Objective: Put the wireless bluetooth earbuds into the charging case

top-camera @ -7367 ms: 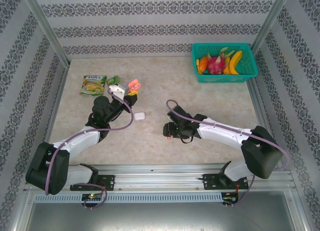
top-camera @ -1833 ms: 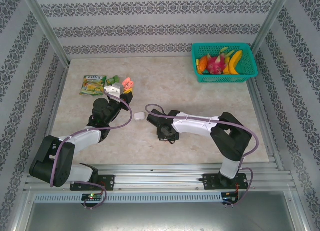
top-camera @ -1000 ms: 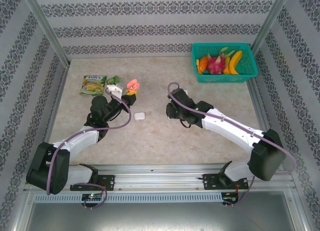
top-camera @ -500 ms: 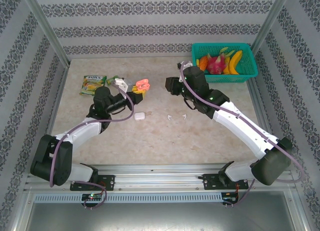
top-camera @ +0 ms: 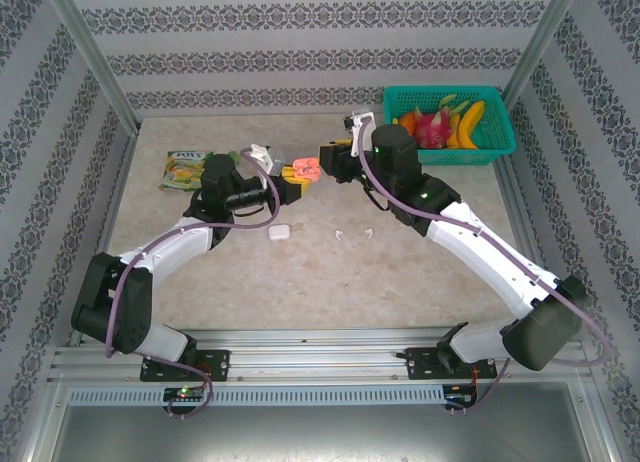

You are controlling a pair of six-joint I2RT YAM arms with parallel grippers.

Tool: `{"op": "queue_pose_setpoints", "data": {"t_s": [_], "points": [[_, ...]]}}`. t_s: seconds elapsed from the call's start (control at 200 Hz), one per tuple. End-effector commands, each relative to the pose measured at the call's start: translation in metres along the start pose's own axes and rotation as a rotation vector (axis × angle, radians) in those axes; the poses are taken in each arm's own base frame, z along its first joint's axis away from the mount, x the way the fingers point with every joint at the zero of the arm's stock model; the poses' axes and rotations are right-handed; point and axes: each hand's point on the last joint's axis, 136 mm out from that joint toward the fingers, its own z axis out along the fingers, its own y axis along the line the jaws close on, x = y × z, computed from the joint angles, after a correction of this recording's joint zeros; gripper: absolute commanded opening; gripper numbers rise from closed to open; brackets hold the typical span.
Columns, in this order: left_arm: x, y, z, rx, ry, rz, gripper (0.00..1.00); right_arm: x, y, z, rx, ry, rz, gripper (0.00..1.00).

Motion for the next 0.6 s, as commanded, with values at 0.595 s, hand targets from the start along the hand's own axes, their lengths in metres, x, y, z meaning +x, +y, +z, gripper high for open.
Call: {"op": "queue_pose_setpoints", "data": {"t_s": [0.595], "points": [[-0.022, -0.019, 0.005, 0.108, 0.025, 0.037, 0.0, 0.008, 0.004, 0.009, -0.122, -0.063, -0.154, 0.31]]}}
